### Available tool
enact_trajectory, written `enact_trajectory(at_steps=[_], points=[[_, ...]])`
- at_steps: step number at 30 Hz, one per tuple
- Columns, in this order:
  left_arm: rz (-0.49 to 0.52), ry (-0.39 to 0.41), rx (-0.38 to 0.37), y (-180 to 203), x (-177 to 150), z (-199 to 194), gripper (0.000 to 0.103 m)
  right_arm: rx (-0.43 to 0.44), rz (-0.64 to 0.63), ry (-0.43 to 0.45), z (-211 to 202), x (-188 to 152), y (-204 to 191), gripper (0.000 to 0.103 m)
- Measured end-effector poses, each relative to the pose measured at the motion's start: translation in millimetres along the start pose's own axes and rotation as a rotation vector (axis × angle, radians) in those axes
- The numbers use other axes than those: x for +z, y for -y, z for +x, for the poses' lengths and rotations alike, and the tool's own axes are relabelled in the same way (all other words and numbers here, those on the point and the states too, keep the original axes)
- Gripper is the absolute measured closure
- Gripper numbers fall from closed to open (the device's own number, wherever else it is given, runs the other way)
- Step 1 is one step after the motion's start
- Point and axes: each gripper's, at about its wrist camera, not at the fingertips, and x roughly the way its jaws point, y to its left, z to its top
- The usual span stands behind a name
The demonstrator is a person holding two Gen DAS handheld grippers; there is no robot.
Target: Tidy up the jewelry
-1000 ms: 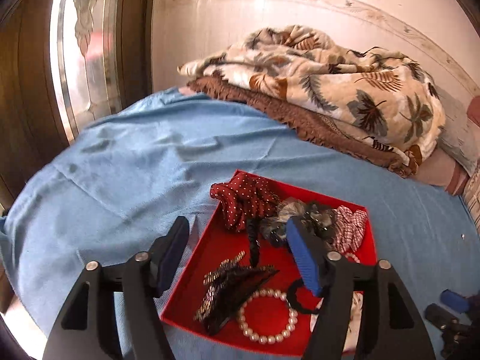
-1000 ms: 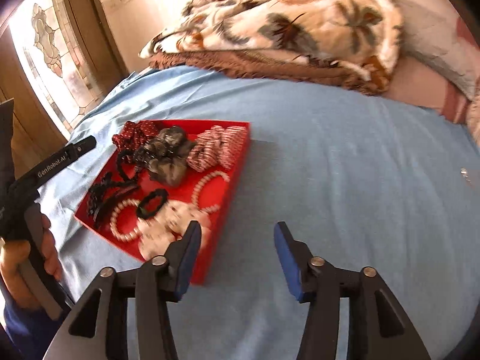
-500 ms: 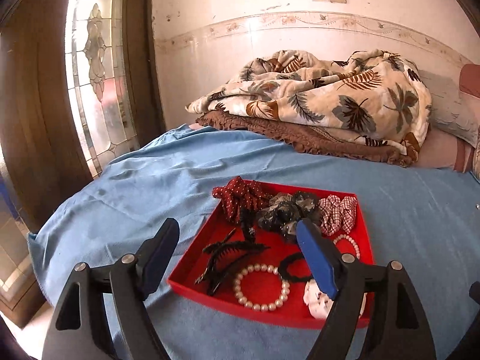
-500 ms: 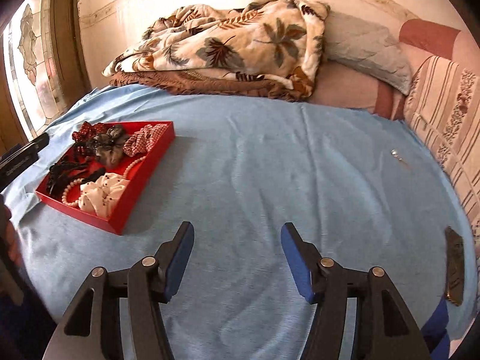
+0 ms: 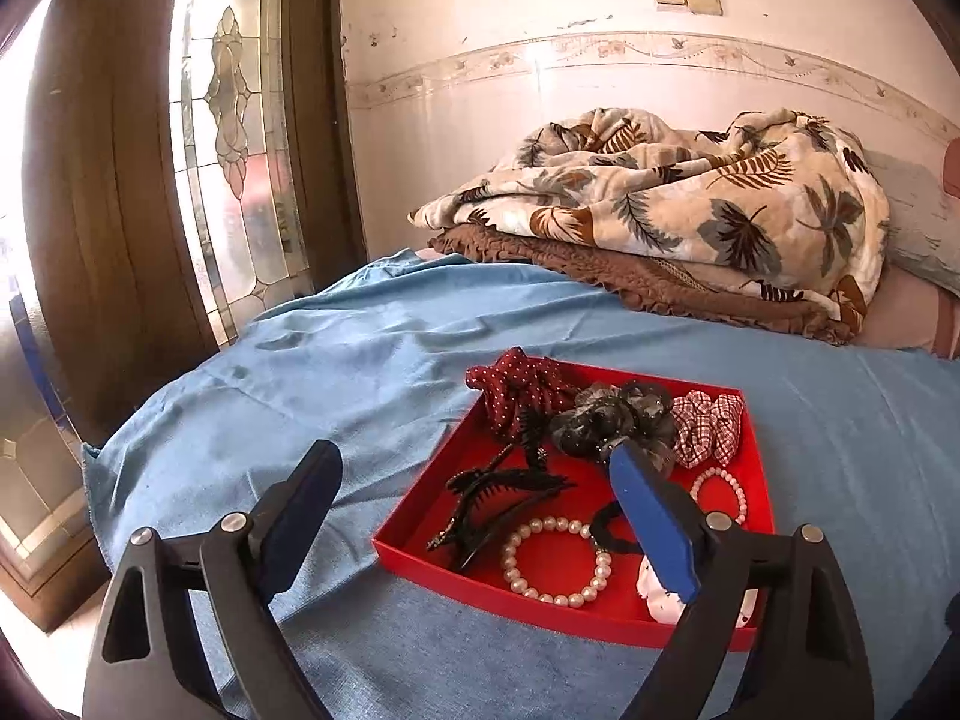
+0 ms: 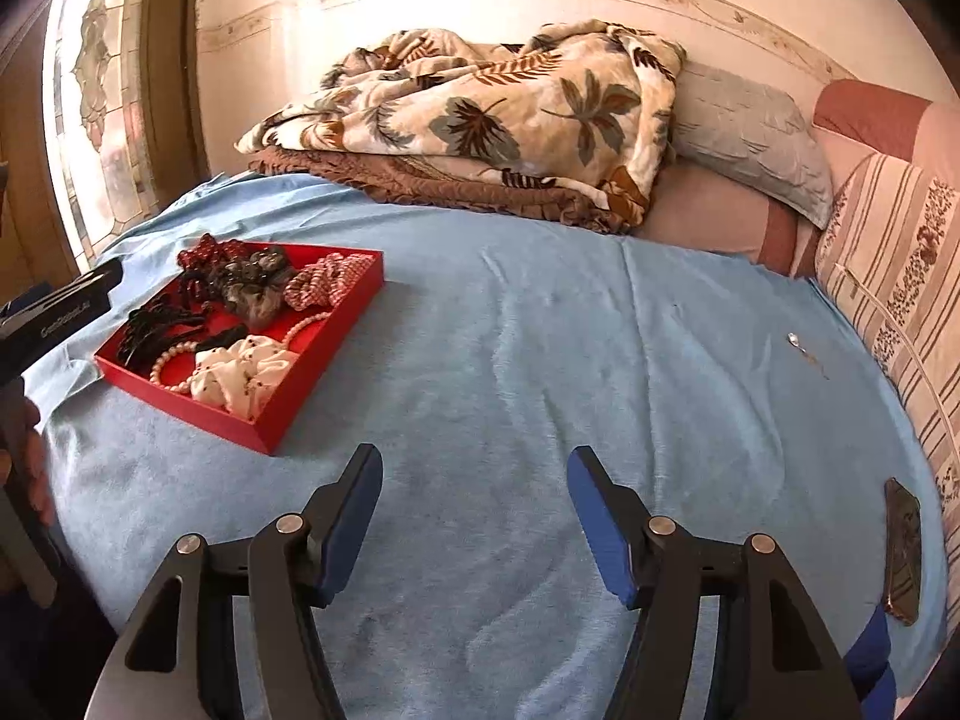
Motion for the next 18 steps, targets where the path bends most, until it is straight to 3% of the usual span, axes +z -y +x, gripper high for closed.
enact_trajectory(at_steps=[11,18], points=[[-0.052,0.012,0.044,-27,7,2,0.010,0.082,-0.046,-0.005,15,40,-46,0.026],[-0.159,0.041,0.030,-50,14,0,0.004,0.116,-0.104,-0.004,21,55,-84,0.026]])
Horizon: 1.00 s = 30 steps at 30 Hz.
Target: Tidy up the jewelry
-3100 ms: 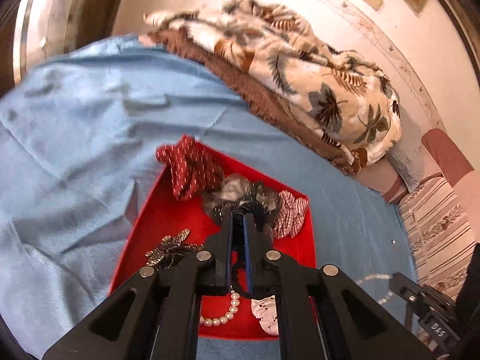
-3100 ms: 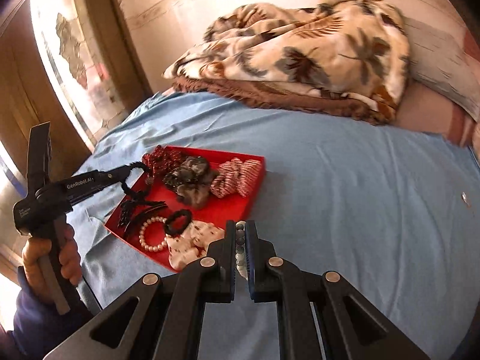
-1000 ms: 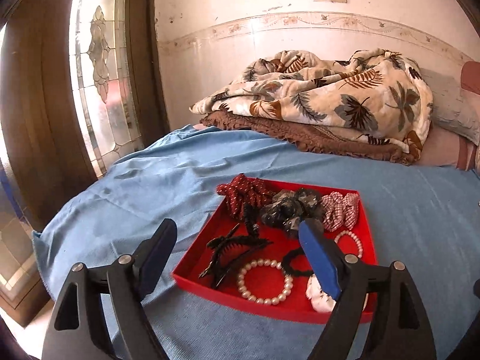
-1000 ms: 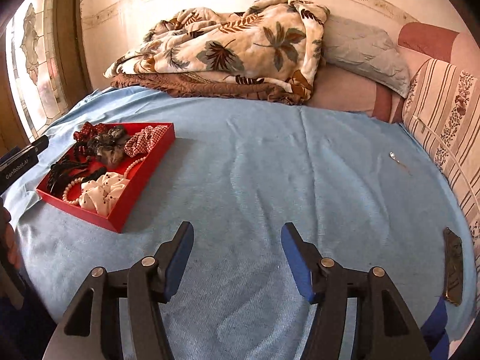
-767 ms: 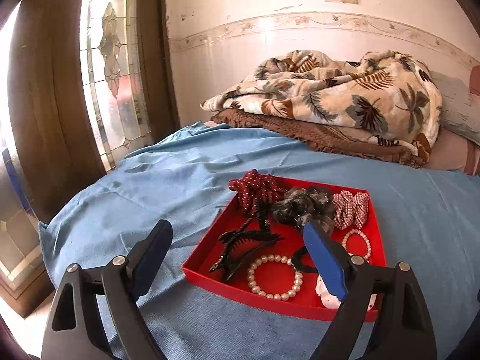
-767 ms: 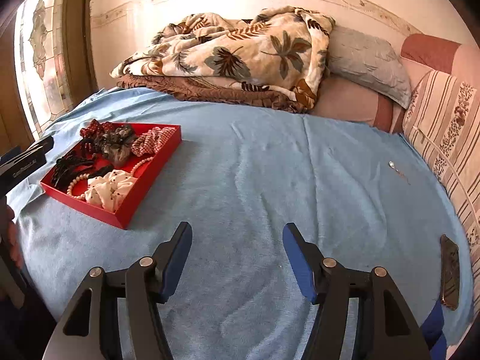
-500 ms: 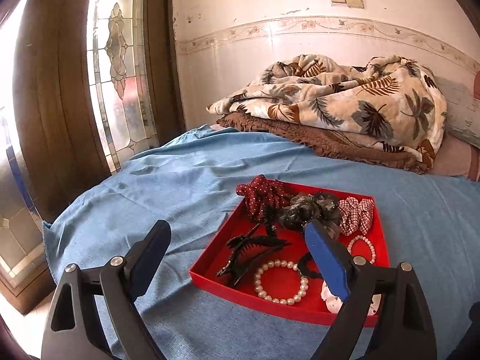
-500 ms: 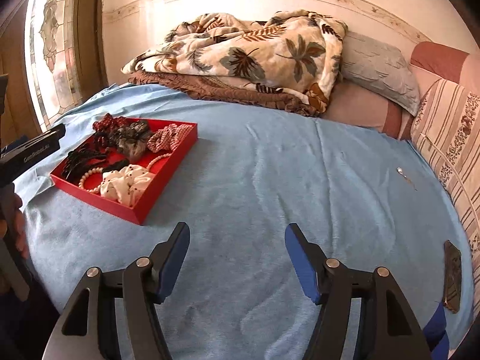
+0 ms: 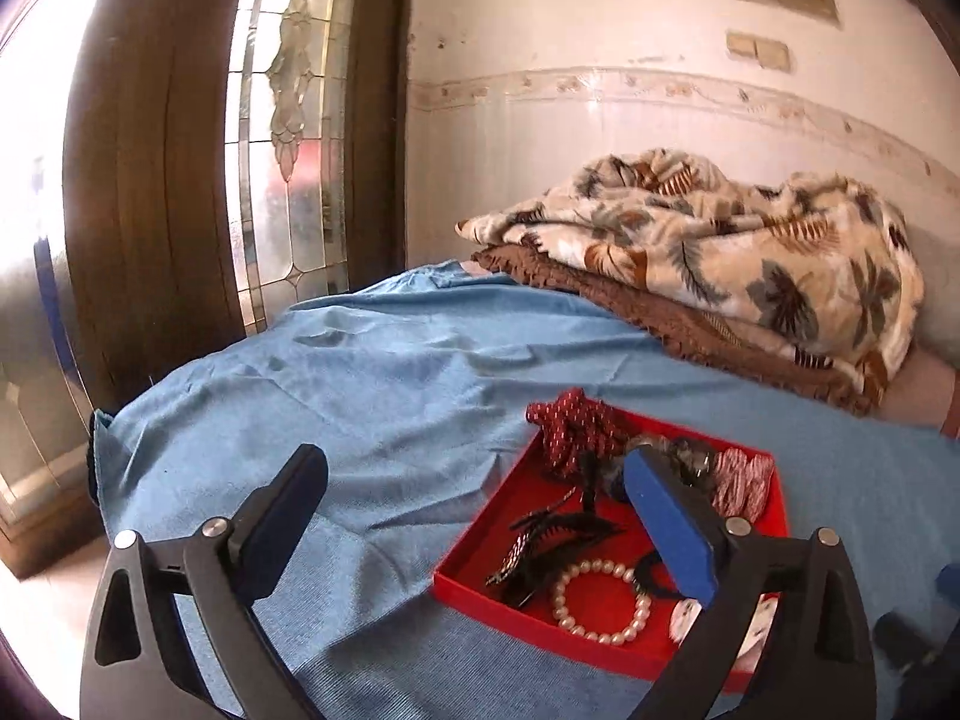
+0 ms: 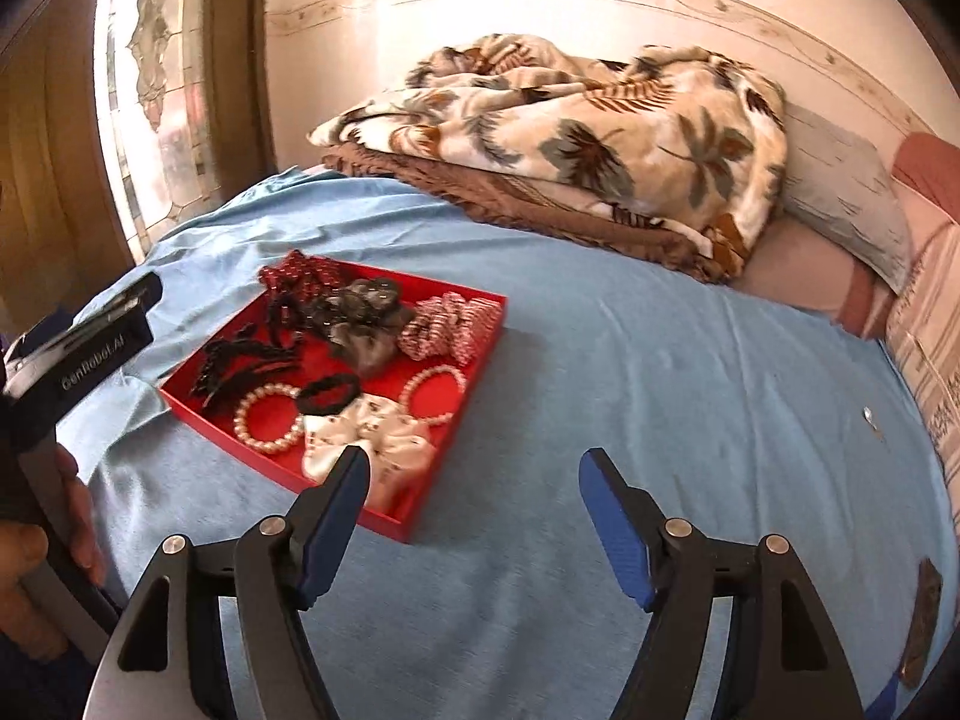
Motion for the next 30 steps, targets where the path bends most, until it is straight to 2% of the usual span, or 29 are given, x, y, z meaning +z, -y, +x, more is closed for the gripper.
enact_trajectory(at_steps=[4,8,11,19,23,26,30], points=[[-0.004,0.028,0.000,0,4,-4,0.003,-0.008,-0.038,-0.013,3,-4,-11,0.026],[0.025,0.004,-0.011,4,3,0,0.002,-0.016,-0.044,-0.021,2,-11,-10,0.026],[0.038,-0.017,-0.015,6,1,3,0.002,-0.027,-0.044,-0.018,-3,-17,-4,0.026],[0.060,0.046,0.016,11,-4,-16,0.002,-0.075,0.009,0.010,-26,-40,32,0.023],[0.091,0.078,0.091,20,-4,-49,0.002,-0.074,0.090,0.024,-36,-50,55,0.023],[0.104,0.107,0.086,28,-4,-77,0.002,-0.065,0.133,0.028,-38,-53,67,0.023],[0.139,0.102,0.089,48,-2,-103,0.000,-0.054,0.149,0.062,-49,-55,76,0.023]])
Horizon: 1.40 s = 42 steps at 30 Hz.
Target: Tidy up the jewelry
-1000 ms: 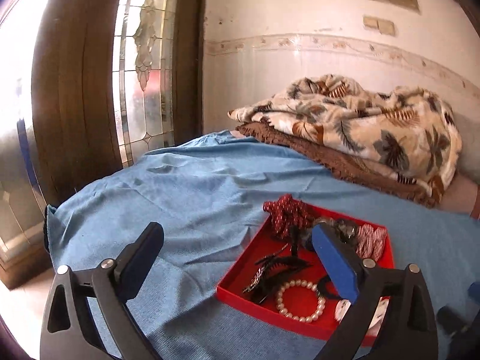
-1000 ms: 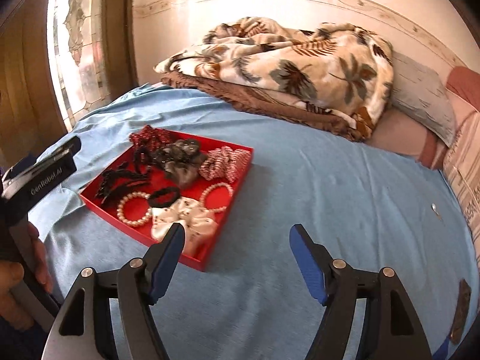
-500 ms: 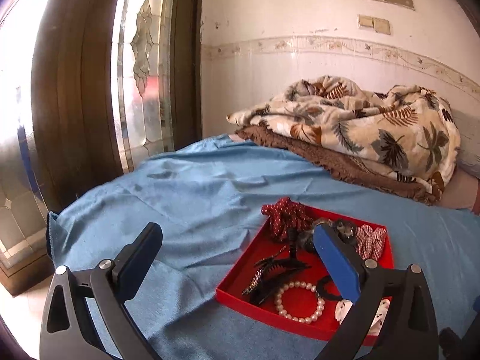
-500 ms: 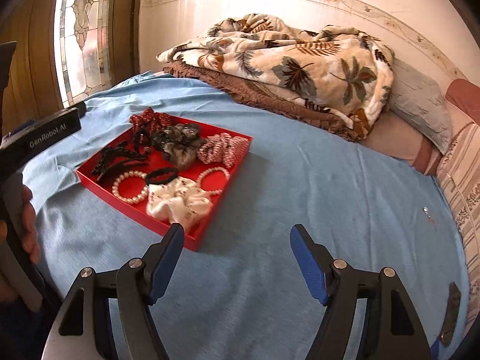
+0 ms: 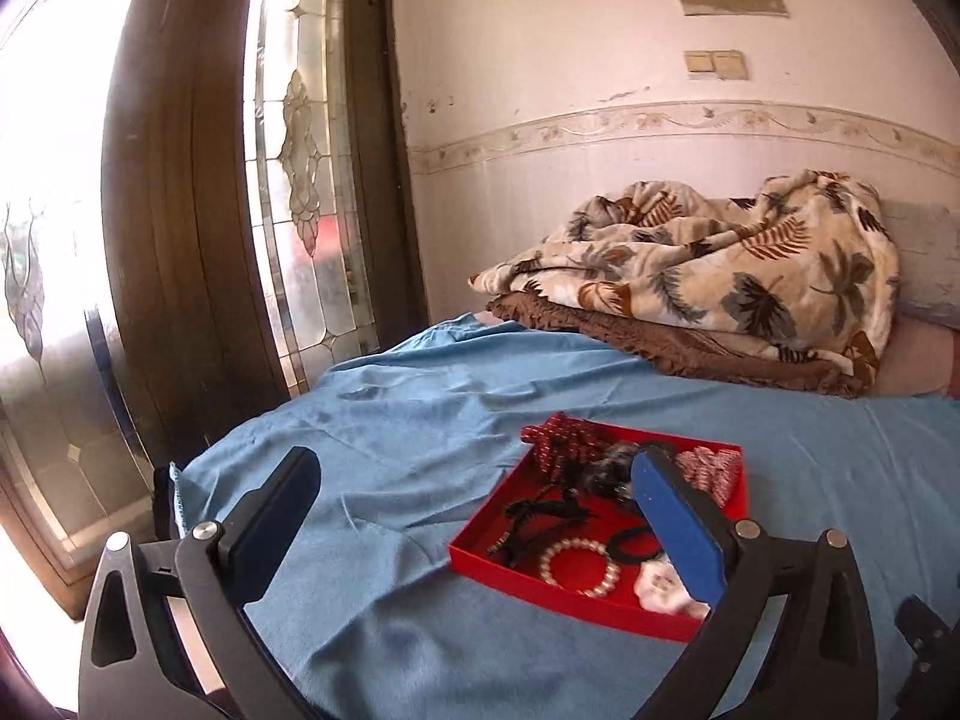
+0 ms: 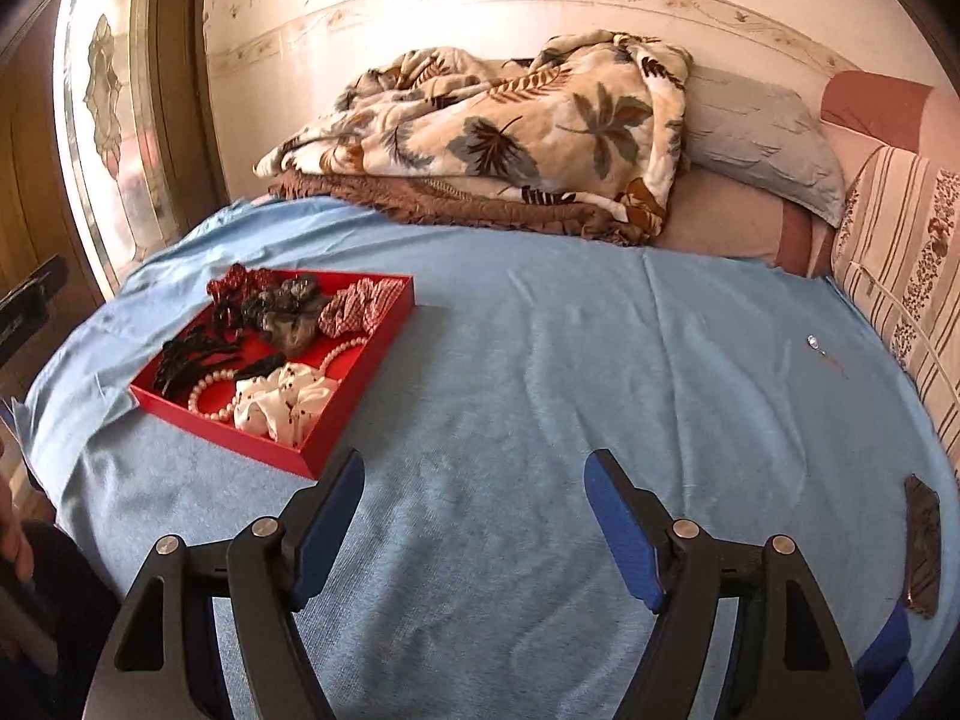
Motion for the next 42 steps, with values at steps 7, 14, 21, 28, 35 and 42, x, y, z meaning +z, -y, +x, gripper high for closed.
enact_trajectory(at_steps=[7,14,21,28,35,42], points=[[-0.001,-0.008,-0.081,25,-3,-39,0.000,0.005,0.046,0.025,-13,-8,18,0.020],[0.064,-0.135,-0.130,44,-14,-39,0.000,0.005,0.046,0.020,-13,-14,26,0.019],[0.057,-0.202,-0.135,40,-22,-29,0.000,-0.003,0.048,0.020,-14,-14,26,0.019],[0.043,-0.304,-0.170,32,-35,-11,0.000,-0.005,0.007,0.005,-12,-16,12,0.019],[0.011,-0.360,-0.239,24,-51,2,0.000,-0.029,-0.046,-0.008,-10,-17,-8,0.017],[-0.002,-0.394,-0.261,19,-65,14,0.000,-0.051,-0.082,-0.038,-4,-20,-21,0.016]])
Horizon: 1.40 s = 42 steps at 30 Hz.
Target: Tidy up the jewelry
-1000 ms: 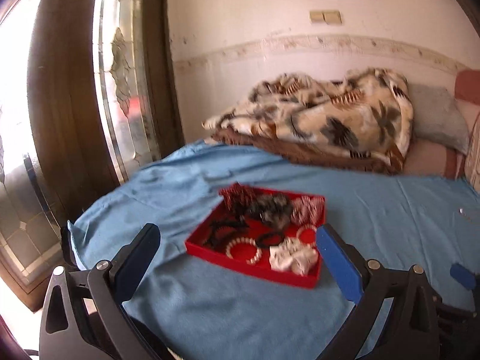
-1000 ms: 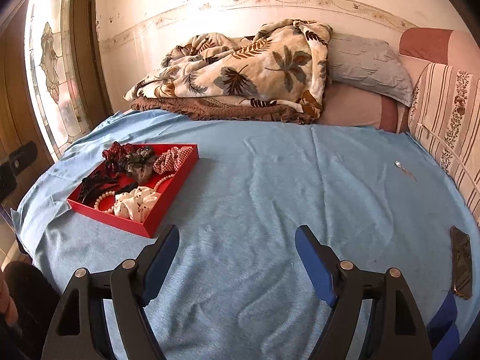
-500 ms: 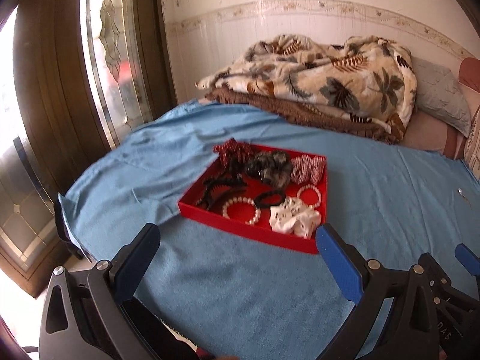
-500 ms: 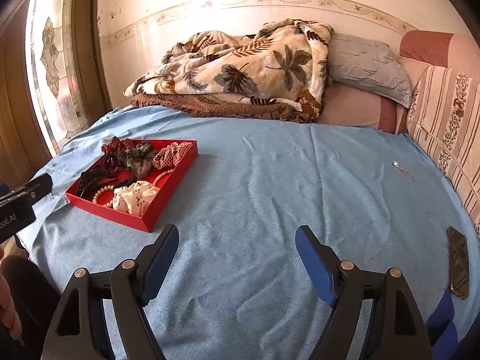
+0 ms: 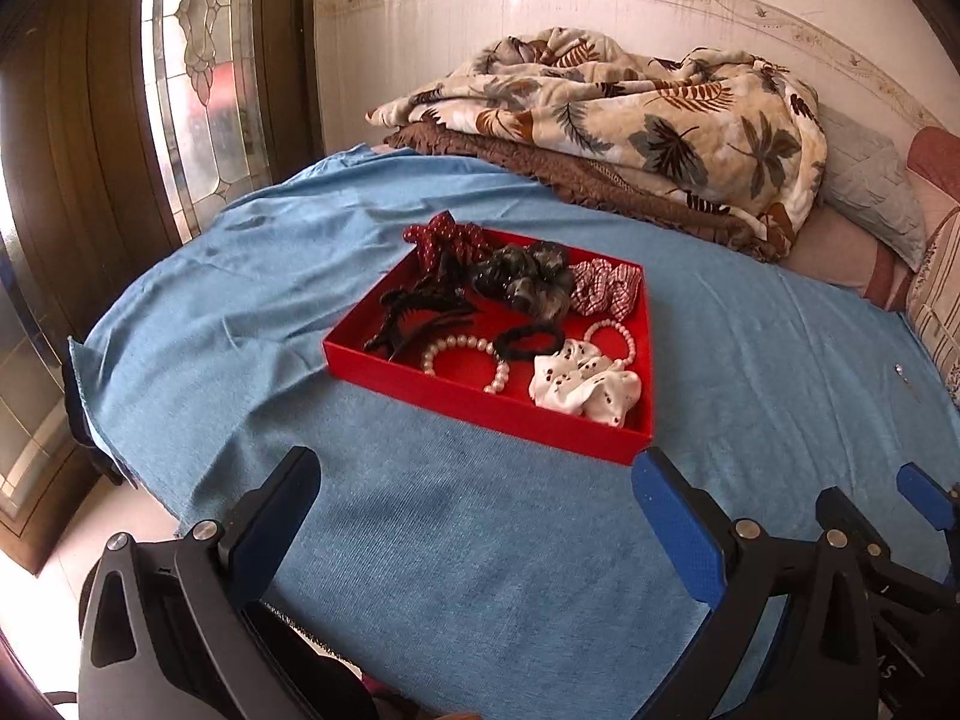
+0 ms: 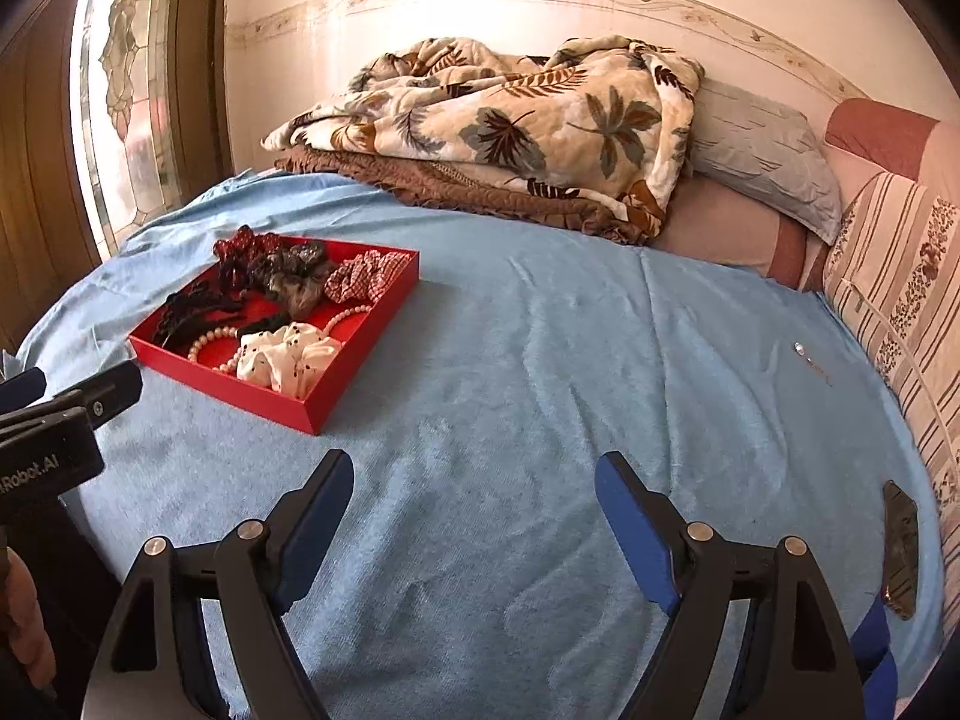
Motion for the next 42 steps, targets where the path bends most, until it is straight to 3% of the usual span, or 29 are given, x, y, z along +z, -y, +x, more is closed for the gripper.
enact_trajectory(at_steps=[17,28,35,42], points=[[-0.003,-0.059,-0.042,-13,-17,34,0.000,-0.032,-0.003,-0.039,5,-5,-11,0.016],[-0.005,-0.064,-0.068,-12,-20,33,0.000,-0.055,-0.014,-0.080,11,-12,-11,0.016],[-0.022,-0.058,-0.070,-16,-19,33,0.000,-0.032,-0.035,-0.062,12,-5,-23,0.016],[-0.049,-0.043,-0.045,-24,-6,27,0.000,-0.021,-0.026,-0.070,17,0,-25,0.016]])
